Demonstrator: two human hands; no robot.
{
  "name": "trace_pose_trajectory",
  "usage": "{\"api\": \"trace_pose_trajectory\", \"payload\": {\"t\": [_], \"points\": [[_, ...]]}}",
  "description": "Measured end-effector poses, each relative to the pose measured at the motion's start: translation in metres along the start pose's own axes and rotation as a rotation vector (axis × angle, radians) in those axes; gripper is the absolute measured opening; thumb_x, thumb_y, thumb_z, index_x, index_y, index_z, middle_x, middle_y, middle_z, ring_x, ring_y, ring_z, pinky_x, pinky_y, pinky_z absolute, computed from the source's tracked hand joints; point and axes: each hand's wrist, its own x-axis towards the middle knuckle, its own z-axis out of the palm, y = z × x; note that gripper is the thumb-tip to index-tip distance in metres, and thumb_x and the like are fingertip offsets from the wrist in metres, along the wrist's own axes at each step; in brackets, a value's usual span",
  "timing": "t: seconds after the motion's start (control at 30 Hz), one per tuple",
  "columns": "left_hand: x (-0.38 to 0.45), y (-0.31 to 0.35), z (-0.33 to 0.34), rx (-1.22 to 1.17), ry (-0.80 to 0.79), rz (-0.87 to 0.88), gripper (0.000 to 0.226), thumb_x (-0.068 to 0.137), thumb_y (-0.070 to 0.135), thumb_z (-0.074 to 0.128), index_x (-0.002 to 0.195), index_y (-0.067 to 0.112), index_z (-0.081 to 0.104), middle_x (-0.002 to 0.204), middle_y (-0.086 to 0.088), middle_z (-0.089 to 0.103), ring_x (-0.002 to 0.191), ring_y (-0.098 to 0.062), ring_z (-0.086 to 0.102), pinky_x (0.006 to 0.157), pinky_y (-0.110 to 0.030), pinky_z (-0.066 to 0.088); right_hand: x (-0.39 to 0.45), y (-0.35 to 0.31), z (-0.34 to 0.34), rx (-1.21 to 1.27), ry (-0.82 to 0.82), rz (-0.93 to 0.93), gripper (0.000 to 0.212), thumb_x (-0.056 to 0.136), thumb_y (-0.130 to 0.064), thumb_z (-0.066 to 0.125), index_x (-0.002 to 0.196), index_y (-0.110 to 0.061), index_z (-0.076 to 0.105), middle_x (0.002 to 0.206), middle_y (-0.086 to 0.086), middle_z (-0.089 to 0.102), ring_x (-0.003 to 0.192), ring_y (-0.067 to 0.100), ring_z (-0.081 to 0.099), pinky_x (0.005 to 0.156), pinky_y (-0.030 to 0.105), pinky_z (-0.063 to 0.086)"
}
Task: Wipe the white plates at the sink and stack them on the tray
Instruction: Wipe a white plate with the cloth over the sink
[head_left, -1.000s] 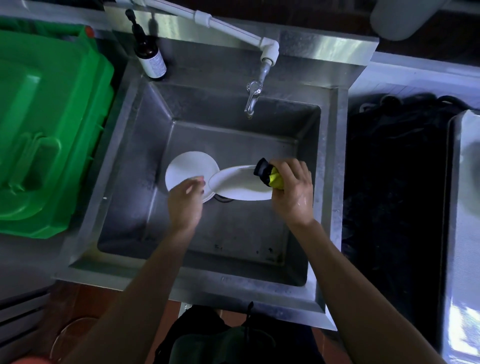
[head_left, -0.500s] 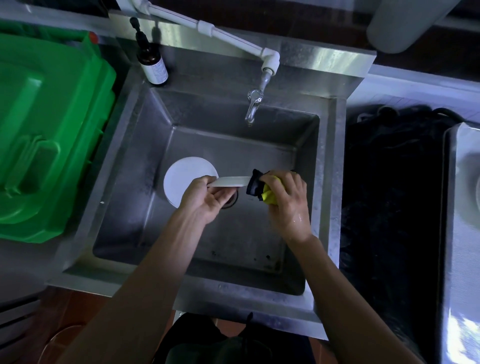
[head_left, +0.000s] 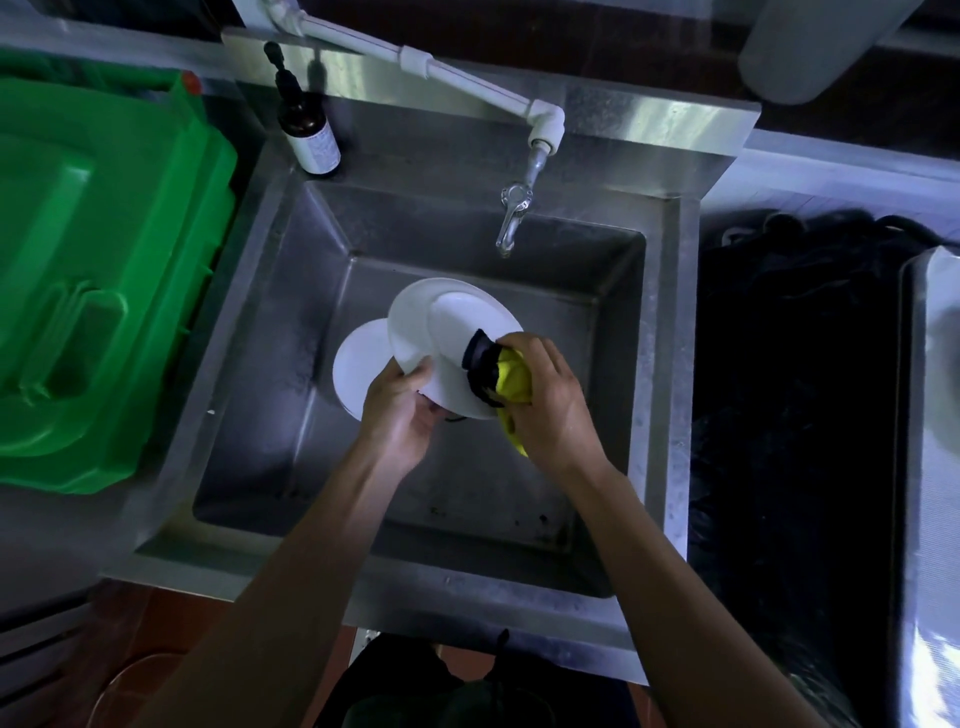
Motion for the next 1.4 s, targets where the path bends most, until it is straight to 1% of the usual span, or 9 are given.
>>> {"api": "trace_pose_trajectory", "payload": {"t": [0.17,0.27,0.37,0.43,0.53,0.7,0.9,1.13,1.4], "points": [[-0.002,-0.007,0.003,-0.048,-0.017,-0.004,0.026,0.102,0.012,0.052,0.122,0.015,0.068,0.112,-0.011,0.076,0.097,-0.027,0.075,0.069,-0.039,0.062,0.016,-0.016,0.011,0.044,-0.024,0.039,0.051,0.08,-0.008,0.074,0.127,-0.023,0.061,0.128,-0.005,0.061,0.114,0.016,0.057,0.091,0.022,0.044],[-0.003,-0.007,0.004,-0.046,-0.026,0.012,0.026,0.102,0.014,0.053,0.121,0.016,0.07,0.113,-0.012,0.075,0.097,-0.027,0.074,0.072,-0.04,0.062,0.017,-0.017,0.017,0.015,-0.061,0.021,0.054,0.083,-0.022,0.077,0.134,-0.021,0.058,0.136,-0.002,0.06,0.123,0.019,0.055,0.102,0.037,0.046],[-0.004,-0.006,0.006,-0.077,-0.01,0.008,0.027,0.101,0.013,0.053,0.124,0.014,0.069,0.116,-0.013,0.074,0.097,-0.027,0.075,0.067,-0.037,0.061,0.01,-0.014,0.022,-0.131,-0.154,0.036,0.071,0.084,-0.034,0.07,0.149,-0.028,0.042,0.158,-0.002,0.038,0.147,0.024,0.032,0.119,0.053,0.023],[-0.005,-0.005,0.007,-0.108,-0.003,0.003,0.03,0.102,0.012,0.053,0.128,0.012,0.067,0.118,-0.014,0.074,0.098,-0.026,0.074,0.067,-0.035,0.06,0.004,-0.012,0.025,-0.193,-0.165,0.048,0.072,0.087,-0.051,0.057,0.152,-0.034,0.033,0.163,-0.007,0.026,0.152,0.022,0.018,0.121,0.057,0.011],[-0.007,-0.007,0.009,-0.093,-0.01,0.0,0.033,0.103,0.013,0.05,0.132,0.01,0.064,0.124,-0.015,0.071,0.104,-0.028,0.072,0.076,-0.039,0.061,-0.002,-0.013,0.027,-0.18,-0.111,0.06,0.062,0.092,-0.062,0.037,0.149,-0.035,0.038,0.16,-0.009,0.03,0.149,0.02,0.022,0.119,0.057,0.014],[-0.01,-0.009,0.012,-0.074,0.008,0.005,0.034,0.103,0.018,0.054,0.135,0.009,0.063,0.132,-0.016,0.067,0.111,-0.03,0.067,0.089,-0.042,0.051,-0.01,-0.016,0.033,-0.315,-0.003,-0.018,0.045,0.098,-0.047,0.048,0.138,-0.026,0.055,0.147,-0.004,0.049,0.139,0.024,0.038,0.111,0.057,0.027],[-0.014,-0.009,0.011,-0.056,0.047,0.002,0.035,0.103,0.018,0.053,0.134,0.002,0.059,0.109,-0.019,0.067,0.076,-0.03,0.063,0.048,-0.03,0.046,-0.024,-0.007,0.037,-0.298,0.028,0.019,0.045,0.099,-0.043,0.053,0.14,-0.023,0.054,0.152,0.0,0.045,0.144,0.027,0.034,0.115,0.056,0.026],[-0.022,-0.005,0.003,-0.111,-0.049,-0.027,0.036,0.103,0.015,0.053,0.138,0.007,0.057,0.133,-0.018,0.066,0.121,-0.036,0.064,0.094,-0.049,0.054,-0.029,0.012,0.037,-0.086,0.039,0.165,0.053,0.104,-0.036,0.049,0.152,-0.017,0.039,0.164,0.002,0.026,0.153,0.026,0.016,0.123,0.054,0.019],[-0.026,0.0,-0.006,-0.123,-0.147,-0.04,0.035,0.1,0.013,0.055,0.135,0.011,0.059,0.137,-0.013,0.064,0.126,-0.032,0.062,0.099,-0.053,0.055,-0.014,0.021,0.023,0.041,0.08,0.231,0.052,0.103,-0.022,0.052,0.153,-0.013,0.037,0.162,0.005,0.028,0.151,0.026,0.02,0.122,0.055,0.023]]}}
